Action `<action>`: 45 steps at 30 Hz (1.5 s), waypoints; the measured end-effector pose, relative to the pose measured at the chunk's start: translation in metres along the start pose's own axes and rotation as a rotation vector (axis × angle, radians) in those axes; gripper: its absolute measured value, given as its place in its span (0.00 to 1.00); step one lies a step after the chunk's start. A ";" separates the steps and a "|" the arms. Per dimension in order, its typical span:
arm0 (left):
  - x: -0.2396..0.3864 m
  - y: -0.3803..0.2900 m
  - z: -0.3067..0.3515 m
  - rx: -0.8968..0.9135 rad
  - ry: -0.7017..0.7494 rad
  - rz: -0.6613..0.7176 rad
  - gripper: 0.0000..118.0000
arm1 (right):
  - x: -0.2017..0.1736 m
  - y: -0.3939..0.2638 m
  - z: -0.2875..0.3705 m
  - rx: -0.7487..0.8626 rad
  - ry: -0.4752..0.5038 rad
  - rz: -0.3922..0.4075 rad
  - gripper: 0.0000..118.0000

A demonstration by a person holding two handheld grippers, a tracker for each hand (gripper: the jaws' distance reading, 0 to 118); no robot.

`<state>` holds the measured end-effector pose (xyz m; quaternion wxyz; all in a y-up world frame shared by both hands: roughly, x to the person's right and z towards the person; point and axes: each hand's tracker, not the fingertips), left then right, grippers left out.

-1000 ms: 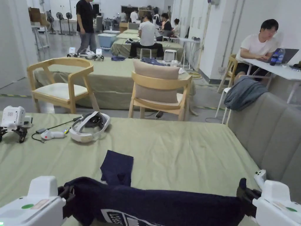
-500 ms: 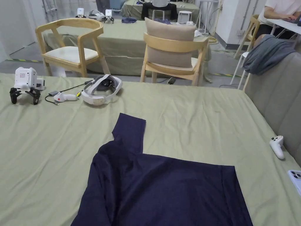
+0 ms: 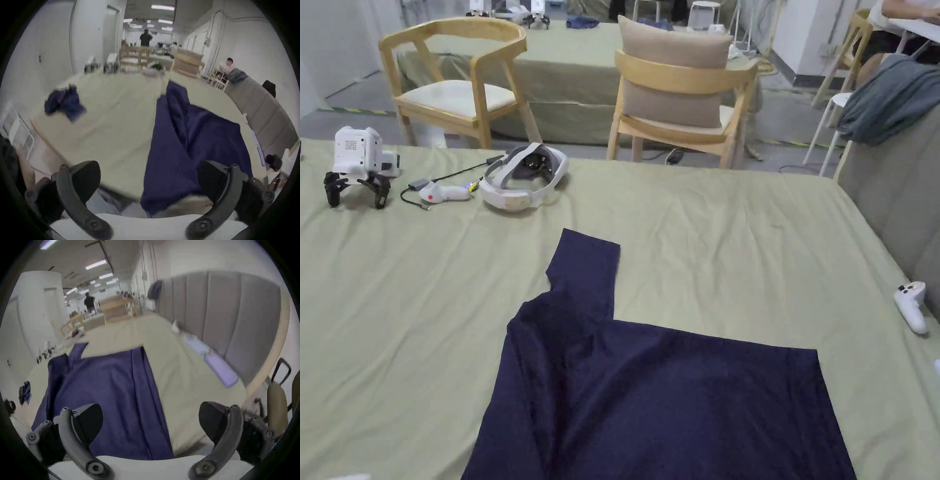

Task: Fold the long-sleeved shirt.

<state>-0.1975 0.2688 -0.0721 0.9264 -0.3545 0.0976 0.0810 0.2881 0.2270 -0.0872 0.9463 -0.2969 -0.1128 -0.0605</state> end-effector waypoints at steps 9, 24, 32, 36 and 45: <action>0.074 0.070 -0.078 0.151 -0.182 -0.171 0.03 | -0.041 0.035 -0.045 0.103 0.148 0.060 0.00; 0.096 0.078 -0.169 0.001 -0.191 -0.116 0.03 | -0.024 0.111 -0.335 -0.249 0.129 0.091 0.93; 0.070 0.091 -0.199 -0.065 -0.184 -0.079 0.47 | -0.029 0.110 -0.346 -0.262 0.151 0.146 0.06; 0.076 0.147 -0.216 0.012 -0.220 -0.134 0.92 | -0.043 0.111 -0.330 -0.279 0.132 0.136 0.06; 0.138 0.229 -0.358 -0.318 -0.240 -0.229 0.88 | -0.037 0.112 -0.338 -0.303 0.130 0.082 0.06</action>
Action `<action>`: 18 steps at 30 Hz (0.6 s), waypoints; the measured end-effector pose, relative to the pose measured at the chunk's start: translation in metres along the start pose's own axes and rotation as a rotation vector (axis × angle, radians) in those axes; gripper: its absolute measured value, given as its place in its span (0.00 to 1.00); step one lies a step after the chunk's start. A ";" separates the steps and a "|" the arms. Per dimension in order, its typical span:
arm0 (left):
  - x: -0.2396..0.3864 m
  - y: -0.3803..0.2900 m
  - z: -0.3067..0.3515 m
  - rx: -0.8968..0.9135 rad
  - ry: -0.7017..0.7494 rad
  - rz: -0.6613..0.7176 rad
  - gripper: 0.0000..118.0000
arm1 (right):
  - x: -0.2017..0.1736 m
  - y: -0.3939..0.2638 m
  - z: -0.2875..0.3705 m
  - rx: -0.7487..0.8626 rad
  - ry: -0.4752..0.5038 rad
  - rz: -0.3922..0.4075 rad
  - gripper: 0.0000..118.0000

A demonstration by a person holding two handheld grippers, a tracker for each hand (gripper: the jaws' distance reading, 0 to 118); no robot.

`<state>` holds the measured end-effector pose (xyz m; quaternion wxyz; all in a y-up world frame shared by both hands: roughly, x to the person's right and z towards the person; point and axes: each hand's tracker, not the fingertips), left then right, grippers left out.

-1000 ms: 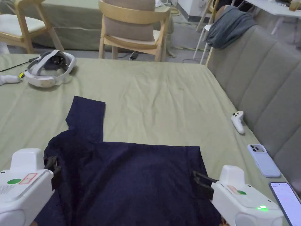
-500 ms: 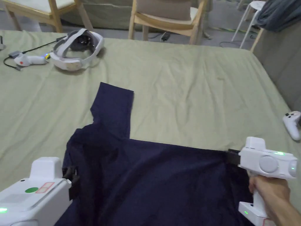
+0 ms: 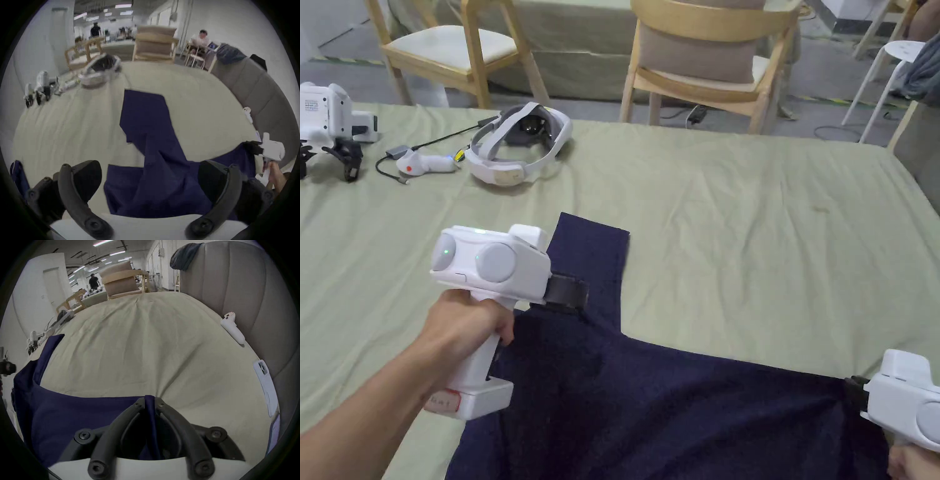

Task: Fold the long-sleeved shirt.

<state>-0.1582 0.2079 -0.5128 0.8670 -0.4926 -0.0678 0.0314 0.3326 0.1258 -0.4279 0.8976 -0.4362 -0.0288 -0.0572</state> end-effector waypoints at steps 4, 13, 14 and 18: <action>-0.006 0.009 -0.061 -0.160 0.000 -0.012 0.67 | 0.003 -0.004 -0.003 0.010 0.007 0.000 0.06; -0.027 -0.002 -0.055 -0.092 -0.051 0.087 0.04 | 0.014 -0.002 0.005 0.024 0.051 -0.048 0.06; -0.029 -0.003 -0.041 -0.054 -0.066 0.092 0.04 | 0.014 -0.001 0.011 0.058 0.066 -0.075 0.06; -0.015 -0.023 0.039 0.099 -0.118 0.080 0.04 | 0.015 0.006 0.067 0.178 0.135 -0.098 0.06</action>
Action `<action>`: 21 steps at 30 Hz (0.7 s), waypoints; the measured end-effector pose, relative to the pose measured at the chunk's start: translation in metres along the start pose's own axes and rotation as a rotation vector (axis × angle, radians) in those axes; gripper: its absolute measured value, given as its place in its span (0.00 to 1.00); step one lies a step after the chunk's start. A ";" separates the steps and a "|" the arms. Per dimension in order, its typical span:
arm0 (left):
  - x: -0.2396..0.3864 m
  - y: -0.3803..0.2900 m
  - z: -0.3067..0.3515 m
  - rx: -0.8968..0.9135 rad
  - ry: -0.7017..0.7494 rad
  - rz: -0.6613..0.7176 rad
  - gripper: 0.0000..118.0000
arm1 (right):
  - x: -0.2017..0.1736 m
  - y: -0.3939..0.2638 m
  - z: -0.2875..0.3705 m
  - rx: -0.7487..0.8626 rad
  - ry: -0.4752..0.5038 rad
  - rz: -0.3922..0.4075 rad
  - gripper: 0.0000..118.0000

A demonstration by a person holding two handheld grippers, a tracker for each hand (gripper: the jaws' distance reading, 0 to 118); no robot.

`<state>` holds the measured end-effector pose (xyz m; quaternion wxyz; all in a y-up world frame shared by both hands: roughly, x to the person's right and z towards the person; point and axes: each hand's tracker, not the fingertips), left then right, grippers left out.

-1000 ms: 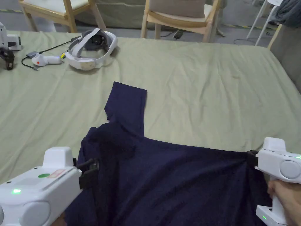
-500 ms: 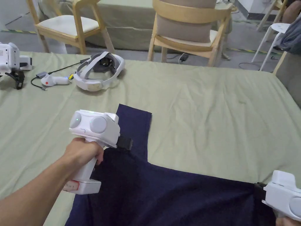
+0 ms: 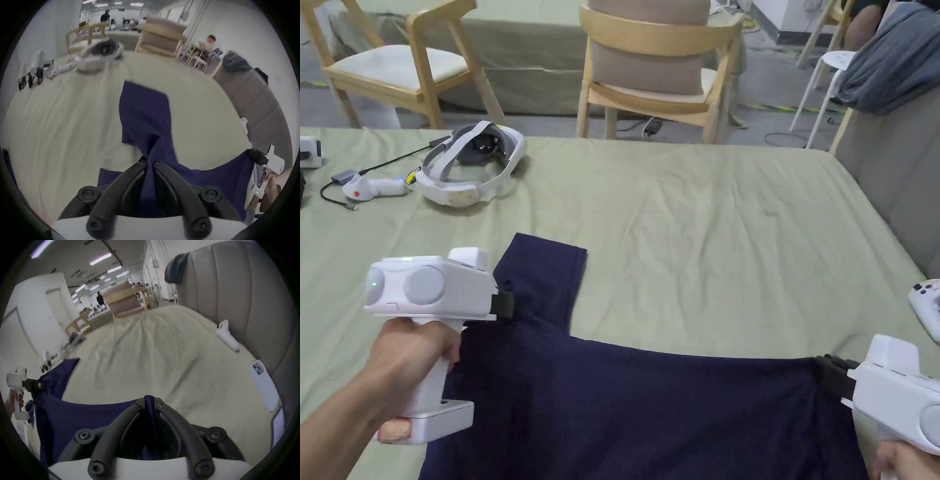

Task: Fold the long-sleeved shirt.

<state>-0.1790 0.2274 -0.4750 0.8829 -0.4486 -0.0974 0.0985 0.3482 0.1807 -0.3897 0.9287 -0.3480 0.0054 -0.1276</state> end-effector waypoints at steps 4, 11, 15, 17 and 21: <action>0.011 -0.004 0.089 0.164 -0.054 -0.062 0.04 | -0.017 0.021 0.068 0.126 0.081 0.022 0.06; 0.024 0.011 0.244 0.436 -0.097 -0.121 0.04 | -0.044 0.076 0.204 0.351 0.195 0.048 0.06; 0.038 0.034 0.321 0.550 -0.097 -0.167 0.04 | -0.073 0.117 0.277 0.474 0.237 0.127 0.05; 0.047 0.048 0.354 0.604 -0.079 -0.217 0.04 | -0.089 0.138 0.308 0.526 0.234 0.177 0.05; 0.066 0.074 0.411 0.729 -0.034 -0.260 0.04 | -0.115 0.182 0.359 0.620 0.206 0.247 0.05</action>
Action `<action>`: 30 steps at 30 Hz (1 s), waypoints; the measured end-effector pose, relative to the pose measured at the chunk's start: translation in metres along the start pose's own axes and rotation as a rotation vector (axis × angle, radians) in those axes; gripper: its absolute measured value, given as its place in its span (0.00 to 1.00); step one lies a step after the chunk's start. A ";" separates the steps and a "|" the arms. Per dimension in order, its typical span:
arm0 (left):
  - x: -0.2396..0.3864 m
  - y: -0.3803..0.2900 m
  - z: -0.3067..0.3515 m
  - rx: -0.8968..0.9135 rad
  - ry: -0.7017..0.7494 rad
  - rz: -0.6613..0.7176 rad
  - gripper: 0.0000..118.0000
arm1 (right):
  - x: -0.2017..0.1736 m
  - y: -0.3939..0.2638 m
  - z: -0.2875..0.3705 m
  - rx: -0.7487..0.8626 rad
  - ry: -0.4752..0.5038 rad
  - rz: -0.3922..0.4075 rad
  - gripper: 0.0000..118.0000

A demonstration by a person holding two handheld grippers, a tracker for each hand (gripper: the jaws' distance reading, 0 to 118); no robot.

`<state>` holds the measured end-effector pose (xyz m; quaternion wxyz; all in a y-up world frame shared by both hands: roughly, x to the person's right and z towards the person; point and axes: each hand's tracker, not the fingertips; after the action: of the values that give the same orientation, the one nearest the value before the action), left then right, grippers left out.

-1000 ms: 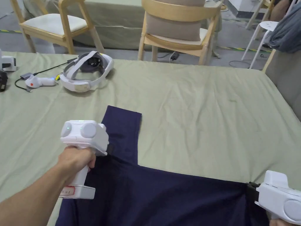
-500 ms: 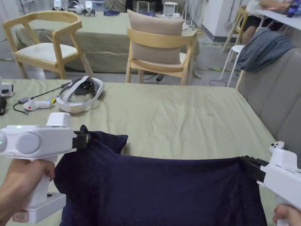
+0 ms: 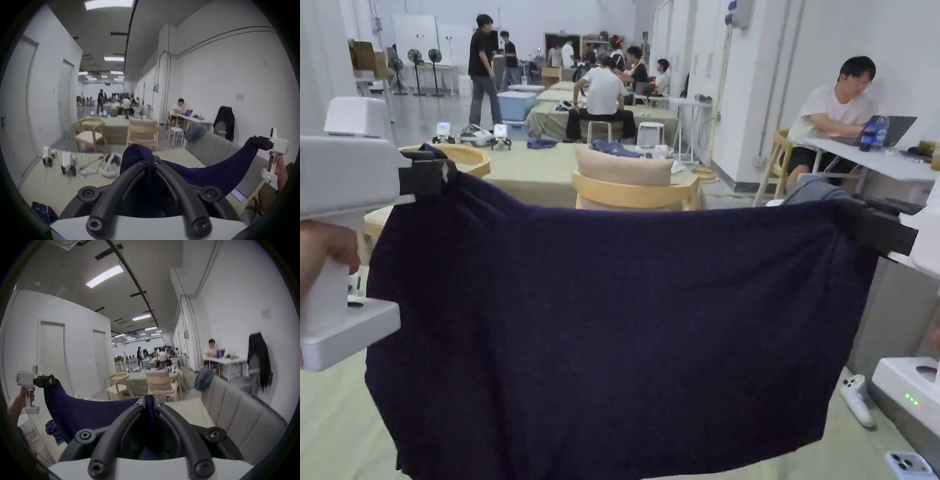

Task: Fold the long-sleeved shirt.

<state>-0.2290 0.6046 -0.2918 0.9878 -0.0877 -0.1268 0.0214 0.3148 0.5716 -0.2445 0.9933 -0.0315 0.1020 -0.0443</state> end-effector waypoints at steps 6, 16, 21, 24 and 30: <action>0.012 0.084 0.011 0.112 0.100 -0.012 0.04 | -0.024 0.106 -0.011 0.084 -0.008 0.051 0.05; 0.013 0.227 -0.011 0.195 0.144 -0.020 0.03 | -0.028 0.241 -0.058 0.136 -0.058 0.056 0.05; 0.014 0.281 -0.044 0.226 0.199 -0.065 0.03 | -0.025 0.281 -0.086 0.157 -0.082 0.057 0.05; 0.014 0.299 -0.063 0.232 0.197 -0.051 0.03 | -0.026 0.298 -0.109 0.163 -0.116 0.068 0.05; -0.011 0.339 -0.126 0.238 0.228 -0.020 0.03 | -0.030 0.324 -0.163 0.194 -0.132 0.066 0.05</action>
<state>-0.2147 0.9161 -0.4746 0.9994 0.0295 -0.0114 0.0165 0.2787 0.8880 -0.4210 0.9972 0.0654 0.0324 -0.0190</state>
